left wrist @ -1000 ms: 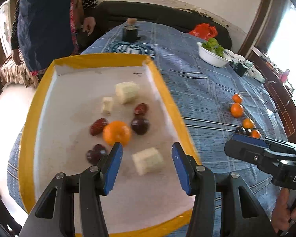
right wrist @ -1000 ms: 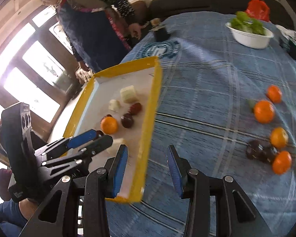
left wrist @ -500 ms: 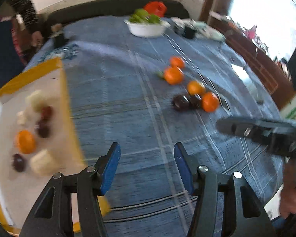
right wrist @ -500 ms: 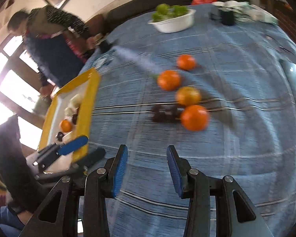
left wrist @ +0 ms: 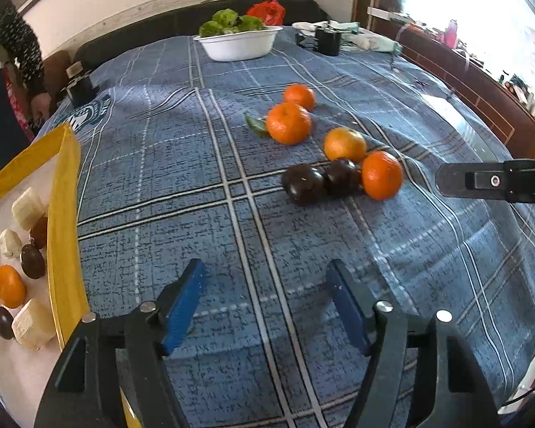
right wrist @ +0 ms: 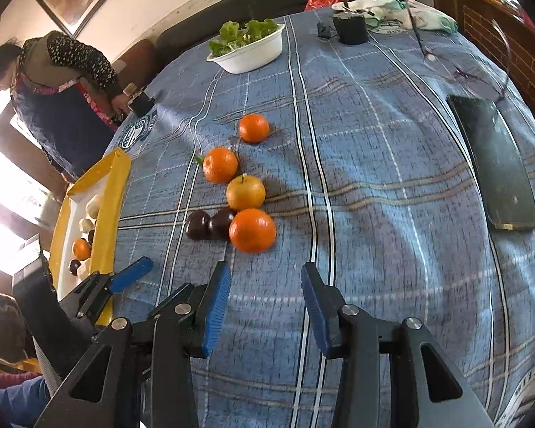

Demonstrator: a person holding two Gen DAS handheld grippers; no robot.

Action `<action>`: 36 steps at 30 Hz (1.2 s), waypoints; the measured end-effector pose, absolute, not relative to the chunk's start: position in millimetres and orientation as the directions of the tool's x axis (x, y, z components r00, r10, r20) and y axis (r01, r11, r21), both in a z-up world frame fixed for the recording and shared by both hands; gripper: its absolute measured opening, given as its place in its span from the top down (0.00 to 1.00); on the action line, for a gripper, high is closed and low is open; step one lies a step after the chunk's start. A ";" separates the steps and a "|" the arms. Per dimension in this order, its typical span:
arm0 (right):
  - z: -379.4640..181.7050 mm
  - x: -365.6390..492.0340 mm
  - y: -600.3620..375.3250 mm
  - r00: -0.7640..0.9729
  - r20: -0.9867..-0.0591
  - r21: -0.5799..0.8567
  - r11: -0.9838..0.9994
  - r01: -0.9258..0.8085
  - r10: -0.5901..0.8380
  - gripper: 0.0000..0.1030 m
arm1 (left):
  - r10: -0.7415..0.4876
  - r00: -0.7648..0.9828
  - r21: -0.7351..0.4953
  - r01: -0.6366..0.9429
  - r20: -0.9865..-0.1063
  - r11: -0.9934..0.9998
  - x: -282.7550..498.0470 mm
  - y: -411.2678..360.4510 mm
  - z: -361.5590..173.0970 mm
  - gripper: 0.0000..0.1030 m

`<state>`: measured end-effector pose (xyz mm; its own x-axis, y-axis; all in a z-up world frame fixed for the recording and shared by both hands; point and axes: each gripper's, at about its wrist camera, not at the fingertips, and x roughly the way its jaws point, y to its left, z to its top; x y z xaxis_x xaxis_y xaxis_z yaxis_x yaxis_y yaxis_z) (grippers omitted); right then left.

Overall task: Organize fruits
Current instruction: 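Move the right gripper to a mandarin on the tablecloth and grasp it, then hold the mandarin with the right gripper while the left gripper grasps a dark plum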

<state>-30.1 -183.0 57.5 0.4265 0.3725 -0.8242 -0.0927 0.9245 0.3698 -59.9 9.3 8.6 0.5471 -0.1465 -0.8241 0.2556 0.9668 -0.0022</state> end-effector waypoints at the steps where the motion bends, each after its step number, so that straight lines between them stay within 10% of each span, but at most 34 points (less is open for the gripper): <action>1: 56.0 -25.4 -179.5 0.421 -0.827 0.363 0.926 -0.105 0.372 0.57 | -0.146 0.546 -0.002 0.255 -0.825 0.967 -58.0 8.9 7.8 0.29; 36: 38.4 -30.9 -202.3 0.402 -0.848 0.341 0.936 -0.086 0.345 0.62 | -0.171 0.534 -0.021 0.274 -0.828 0.961 -10.7 -2.0 37.6 0.31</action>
